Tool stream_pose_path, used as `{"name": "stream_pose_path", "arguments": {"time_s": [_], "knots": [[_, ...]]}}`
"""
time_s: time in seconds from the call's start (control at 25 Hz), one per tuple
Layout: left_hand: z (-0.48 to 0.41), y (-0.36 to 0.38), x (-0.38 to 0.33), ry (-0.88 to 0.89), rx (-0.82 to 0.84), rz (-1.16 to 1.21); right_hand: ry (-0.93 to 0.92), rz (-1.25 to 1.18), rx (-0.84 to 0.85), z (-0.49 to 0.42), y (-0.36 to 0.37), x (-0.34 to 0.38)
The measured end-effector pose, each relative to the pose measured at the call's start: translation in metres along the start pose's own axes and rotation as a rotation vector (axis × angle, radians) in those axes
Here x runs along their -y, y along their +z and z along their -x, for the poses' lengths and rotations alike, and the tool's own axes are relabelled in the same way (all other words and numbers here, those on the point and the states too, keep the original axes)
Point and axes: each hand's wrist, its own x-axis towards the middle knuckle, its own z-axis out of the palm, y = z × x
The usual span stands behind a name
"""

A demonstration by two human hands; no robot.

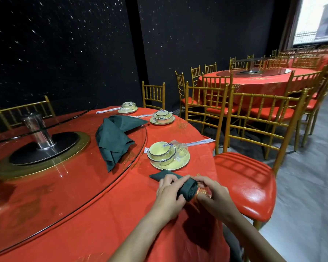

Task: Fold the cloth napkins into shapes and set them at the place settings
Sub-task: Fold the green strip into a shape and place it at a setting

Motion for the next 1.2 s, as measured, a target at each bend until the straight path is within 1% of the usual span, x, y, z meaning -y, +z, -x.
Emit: {"name": "stream_pose_path", "arguments": {"time_s": [0.08,0.2,0.4,0.56,0.64,0.76,0.96,1.04,1.2], "knots": [[0.001,0.001,0.001,0.014,-0.046,0.015,-0.009,0.039,0.005,-0.001,0.002,-0.002],[0.006,0.002,0.001,0.028,-0.126,0.094,0.036,0.102,0.004,-0.006,0.006,-0.001],[0.031,-0.011,0.008,0.007,-0.141,0.188,0.107,0.015,0.04,0.003,0.016,0.017],[0.074,-0.029,0.016,-0.011,-0.17,0.214,0.064,-0.023,0.128,0.022,0.032,0.038],[0.095,-0.038,0.018,-0.022,-0.212,0.23,0.063,-0.041,0.17,0.032,0.042,0.053],[0.119,-0.049,0.02,-0.036,-0.281,0.224,0.083,-0.086,0.195,0.043,0.055,0.069],[0.156,-0.062,0.027,-0.105,-0.343,0.196,0.078,-0.117,0.299,0.064,0.07,0.089],[0.172,-0.068,0.03,-0.122,-0.367,0.188,0.061,-0.093,0.324,0.074,0.077,0.101],[0.197,-0.083,0.029,-0.194,-0.383,0.183,0.022,-0.018,0.305,0.086,0.093,0.124]]}}
